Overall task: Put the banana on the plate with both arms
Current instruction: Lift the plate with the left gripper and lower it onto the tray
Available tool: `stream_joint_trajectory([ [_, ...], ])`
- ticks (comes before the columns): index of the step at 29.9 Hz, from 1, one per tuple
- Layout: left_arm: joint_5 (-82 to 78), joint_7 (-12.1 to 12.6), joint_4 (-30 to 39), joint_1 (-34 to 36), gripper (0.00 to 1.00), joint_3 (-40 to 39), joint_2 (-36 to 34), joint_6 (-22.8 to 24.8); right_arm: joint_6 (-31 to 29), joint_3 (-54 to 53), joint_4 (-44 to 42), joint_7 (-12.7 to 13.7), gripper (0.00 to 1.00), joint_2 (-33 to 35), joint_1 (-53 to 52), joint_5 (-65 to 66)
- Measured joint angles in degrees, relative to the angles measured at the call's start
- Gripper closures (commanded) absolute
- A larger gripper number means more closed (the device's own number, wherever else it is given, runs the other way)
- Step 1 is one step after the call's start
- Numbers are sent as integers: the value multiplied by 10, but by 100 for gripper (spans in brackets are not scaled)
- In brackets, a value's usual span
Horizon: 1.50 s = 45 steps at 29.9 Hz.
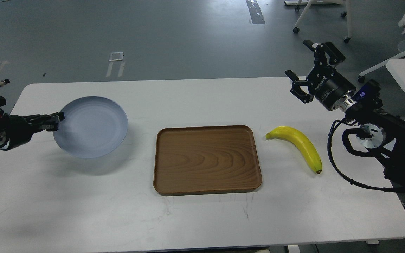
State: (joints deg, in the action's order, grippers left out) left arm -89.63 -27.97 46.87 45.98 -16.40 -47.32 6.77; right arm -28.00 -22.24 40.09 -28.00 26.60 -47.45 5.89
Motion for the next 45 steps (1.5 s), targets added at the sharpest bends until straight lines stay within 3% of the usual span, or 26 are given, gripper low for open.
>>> stream_joint_trajectory([
  [6, -7, 0, 41, 73, 100, 32, 27, 40, 0, 0, -3, 0, 0, -2, -2, 1],
  [14, -18, 0, 31, 134, 100, 116, 151, 46, 0, -1, -11, 0, 0, -4, -50, 2],
  [27, -17, 0, -96, 142, 100, 179, 346, 47, 0, 11, -27, 0, 0, -13, -111, 2],
  [41, -8, 0, -175, 136, 100, 215, 414, 47, 0, 12, -27, 0, 0, -9, -107, 2],
  [42, -8, 0, -176, 136, 91, 218, 414, 47, 0, 12, -26, 0, 0, -9, -107, 2],
  [43, -7, 0, -176, 135, 67, 220, 414, 47, 0, 12, -26, 0, 0, -9, -106, 2],
  [44, -7, 0, -176, 135, 53, 221, 414, 47, 0, 12, -26, 0, 0, -9, -106, 2],
  [45, -6, 0, -176, 136, 28, 221, 413, 48, 0, 12, -26, 0, 0, -9, -105, 2],
])
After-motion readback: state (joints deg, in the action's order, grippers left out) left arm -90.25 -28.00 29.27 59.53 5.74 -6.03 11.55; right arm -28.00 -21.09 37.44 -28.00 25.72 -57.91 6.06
